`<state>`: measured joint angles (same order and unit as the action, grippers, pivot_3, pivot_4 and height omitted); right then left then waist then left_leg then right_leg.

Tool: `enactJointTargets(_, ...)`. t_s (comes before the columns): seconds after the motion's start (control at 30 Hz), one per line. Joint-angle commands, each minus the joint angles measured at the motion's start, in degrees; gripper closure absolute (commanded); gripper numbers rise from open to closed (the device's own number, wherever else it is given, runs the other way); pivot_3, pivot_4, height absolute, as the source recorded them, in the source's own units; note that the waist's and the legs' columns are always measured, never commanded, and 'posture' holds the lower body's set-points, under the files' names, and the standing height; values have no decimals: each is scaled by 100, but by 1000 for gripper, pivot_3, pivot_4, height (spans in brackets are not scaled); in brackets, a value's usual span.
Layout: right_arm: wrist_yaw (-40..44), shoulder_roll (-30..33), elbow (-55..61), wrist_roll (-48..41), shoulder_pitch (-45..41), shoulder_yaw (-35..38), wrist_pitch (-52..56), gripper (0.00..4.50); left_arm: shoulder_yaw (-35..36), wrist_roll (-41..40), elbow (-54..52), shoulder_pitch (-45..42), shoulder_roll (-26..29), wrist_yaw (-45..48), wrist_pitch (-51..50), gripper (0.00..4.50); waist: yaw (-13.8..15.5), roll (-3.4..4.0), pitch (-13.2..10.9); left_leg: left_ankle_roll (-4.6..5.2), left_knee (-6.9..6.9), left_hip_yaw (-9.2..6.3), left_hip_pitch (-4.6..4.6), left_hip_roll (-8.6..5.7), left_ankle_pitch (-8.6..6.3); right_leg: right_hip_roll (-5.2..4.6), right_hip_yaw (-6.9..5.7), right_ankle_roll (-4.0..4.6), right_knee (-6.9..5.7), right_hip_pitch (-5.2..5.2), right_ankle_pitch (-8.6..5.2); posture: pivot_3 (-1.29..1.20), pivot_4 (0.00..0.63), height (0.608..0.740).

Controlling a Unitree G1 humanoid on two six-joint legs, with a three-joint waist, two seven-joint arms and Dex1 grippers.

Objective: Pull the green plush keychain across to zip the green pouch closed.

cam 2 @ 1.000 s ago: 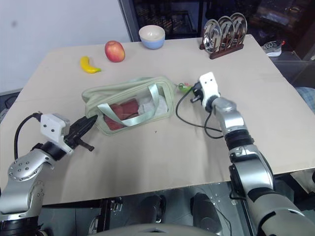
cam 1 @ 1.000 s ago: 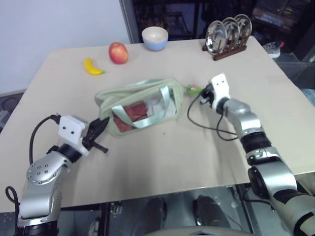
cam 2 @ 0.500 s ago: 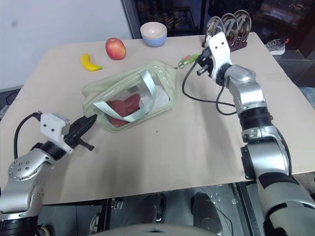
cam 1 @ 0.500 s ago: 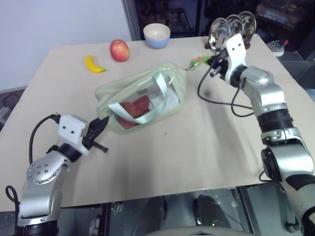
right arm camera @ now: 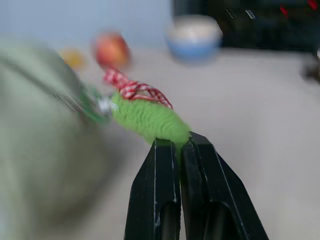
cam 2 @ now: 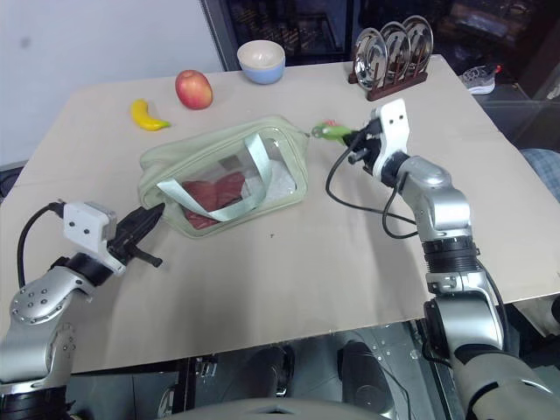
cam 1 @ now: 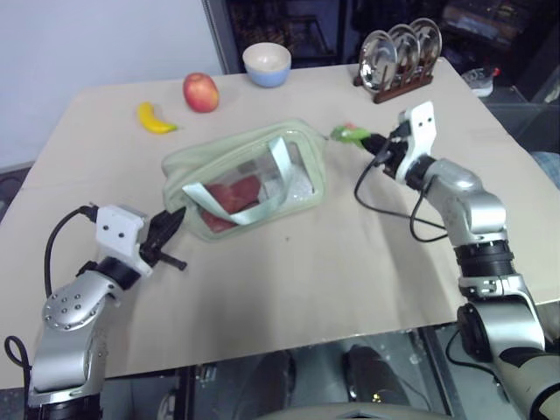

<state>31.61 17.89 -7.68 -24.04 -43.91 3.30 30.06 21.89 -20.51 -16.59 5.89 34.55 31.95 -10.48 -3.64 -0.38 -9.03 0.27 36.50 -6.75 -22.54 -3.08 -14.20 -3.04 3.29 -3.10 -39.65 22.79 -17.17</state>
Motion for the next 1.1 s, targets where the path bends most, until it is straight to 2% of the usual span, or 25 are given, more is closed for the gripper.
enactJointTargets(0.03, -72, 158, 132, 201, 92, -36, 42, 4428, 91, 108, 205, -29, 79, -50, -58, 4500, 17, 0, 0, 0, 0, 0, 0, -2, 0, -2, 0, 0, 0, 0, 0, 0, 150, 740)
enactJointTargets(0.13, -83, 291, 65, 601, 294, -306, -159, 4428, 53, 149, 259, -75, 78, -19, -18, 4500, 46, 0, 0, 0, 2, 1, 0, -7, 0, -7, 0, 0, 1, 0, 0, 0, 150, 740)
enactJointTargets(0.33, -289, 361, 238, 725, 460, -167, -64, 4428, 41, 131, 385, -171, 38, -60, -152, 4500, 24, 2, -1, 0, 1, 4, 1, -4, 0, -4, 5, 0, -5, 4, 0, 0, 150, 740)
enactJointTargets(0.47, -261, 524, 393, 1072, 1074, -430, -294, 4428, 62, 171, 491, -278, 13, -164, -215, 4500, 89, -4, 2, 0, 2, 3, 0, -5, 0, -5, 1, 0, -2, 2, 0, 0, 150, 740)
enactJointTargets(0.6, -500, 144, 566, 1172, 1518, -674, -236, 4428, -1, 214, 538, -358, -27, -218, -200, 4500, 62, -2, 2, 0, 2, 7, 4, 0, 0, 0, 8, 0, -5, 2, 0, 0, 150, 740)
enactJointTargets(0.83, -1058, -550, 373, 1274, 1570, -726, -51, 4428, -51, 254, 600, -433, -51, -281, -150, 4500, 39, -3, 2, -1, 0, 16, 40, -1, 0, 2, 20, -1, -16, -23, 1, 0, 150, 740)
enactJointTargets(0.97, -1308, -332, -84, 1743, 1572, -771, -108, 4428, -9, 264, 647, -464, -33, -311, -134, 4500, 42, -4, 3, -1, -1, 18, 41, -2, 0, 2, 21, -1, -15, -23, 1, 0, 150, 740)
enactJointTargets(1.1, -1186, -78, -158, 2160, 1676, -1163, -291, 4428, 10, 275, 670, -468, -43, -350, -108, 4500, 36, -7, 5, -1, -3, 22, 56, 0, 0, 4, 24, -1, -16, -34, 1, 0, 150, 740)
